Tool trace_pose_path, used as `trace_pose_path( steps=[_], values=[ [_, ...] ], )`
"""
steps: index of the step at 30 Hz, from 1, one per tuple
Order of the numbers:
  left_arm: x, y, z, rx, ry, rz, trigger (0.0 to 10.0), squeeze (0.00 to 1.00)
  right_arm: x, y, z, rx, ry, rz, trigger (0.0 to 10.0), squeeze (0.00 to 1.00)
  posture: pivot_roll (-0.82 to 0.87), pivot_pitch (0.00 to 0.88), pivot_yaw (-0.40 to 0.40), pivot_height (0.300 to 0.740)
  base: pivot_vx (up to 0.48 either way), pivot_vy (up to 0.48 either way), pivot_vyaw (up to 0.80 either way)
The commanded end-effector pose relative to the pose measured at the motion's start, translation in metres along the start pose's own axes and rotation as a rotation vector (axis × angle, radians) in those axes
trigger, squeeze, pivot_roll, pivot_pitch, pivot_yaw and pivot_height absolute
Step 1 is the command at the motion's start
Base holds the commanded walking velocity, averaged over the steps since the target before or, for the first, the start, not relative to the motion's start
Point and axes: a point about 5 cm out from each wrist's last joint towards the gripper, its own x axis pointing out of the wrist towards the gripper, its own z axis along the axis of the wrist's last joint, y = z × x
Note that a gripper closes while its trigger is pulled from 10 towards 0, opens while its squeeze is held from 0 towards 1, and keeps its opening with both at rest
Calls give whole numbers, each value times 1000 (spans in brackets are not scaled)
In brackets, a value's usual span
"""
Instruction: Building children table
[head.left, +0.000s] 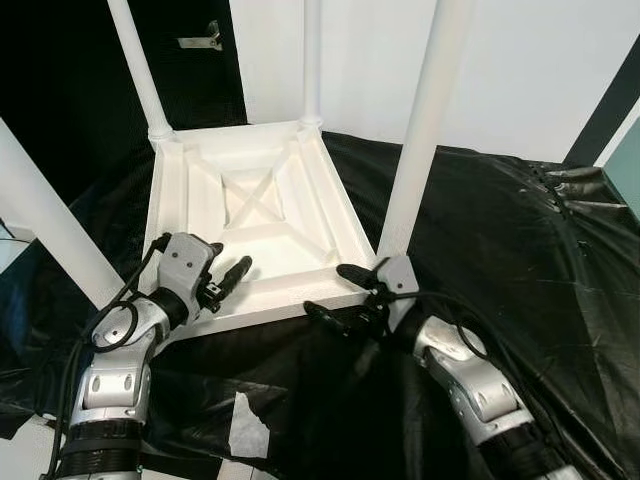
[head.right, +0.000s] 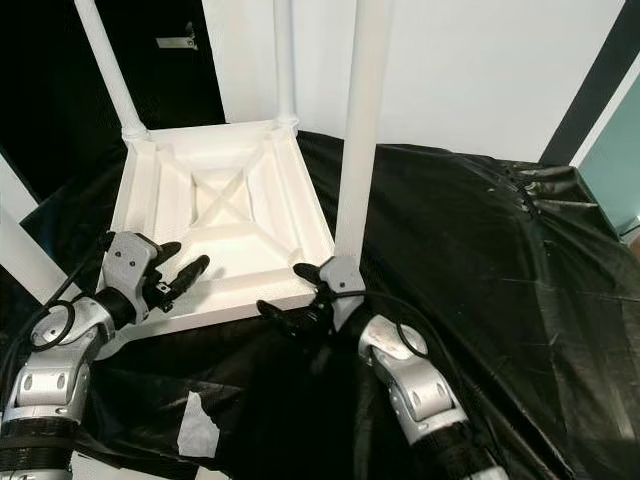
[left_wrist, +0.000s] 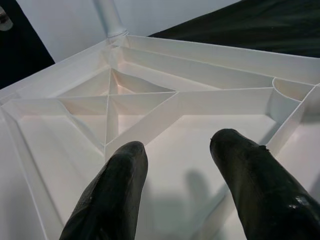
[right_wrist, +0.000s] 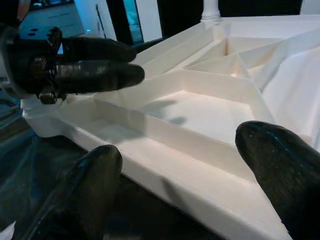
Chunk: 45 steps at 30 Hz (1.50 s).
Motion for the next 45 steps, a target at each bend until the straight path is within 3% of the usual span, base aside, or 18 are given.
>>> trace_pose_path(
  steps=[1, 5, 12, 21, 25, 34, 45],
  values=[
    [-1, 14, -1, -2, 15, 294, 10000, 0, 8, -2, 0, -7, 0, 25, 10000, 220, 77, 0, -43, 740, 0, 0, 0],
    [4, 17, 1, 0, 14, 316, 10000, 0, 31, -8, 5, -23, -9, 54, 10000, 227, 84, 0, -51, 740, 0, 0, 0],
    [7, 19, 5, 9, 7, 333, 10000, 0, 45, -24, 10, -13, -11, 25, 10000, 235, 100, 0, -65, 740, 0, 0, 0],
    [1, 22, 2, 17, 29, 347, 10000, 0, 26, -54, 9, -30, -16, -87, 10000, 208, 95, 0, -56, 740, 0, 0, 0],
    [-1, 22, -1, 18, 44, 343, 10000, 0, 21, -59, 7, -34, -20, -114, 10000, 204, 83, 0, -46, 740, 0, 0, 0],
    [-3, 28, -4, 32, 60, 331, 10000, 0, 17, -60, 7, -49, -44, -143, 10000, 141, 77, 0, -42, 740, 0, 0, 0],
    [0, 48, -6, 103, 84, 285, 10000, 0, 3, -49, 3, -93, -64, -226, 10000, 47, 64, 0, -42, 740, 0, 0, 0]
  ],
)
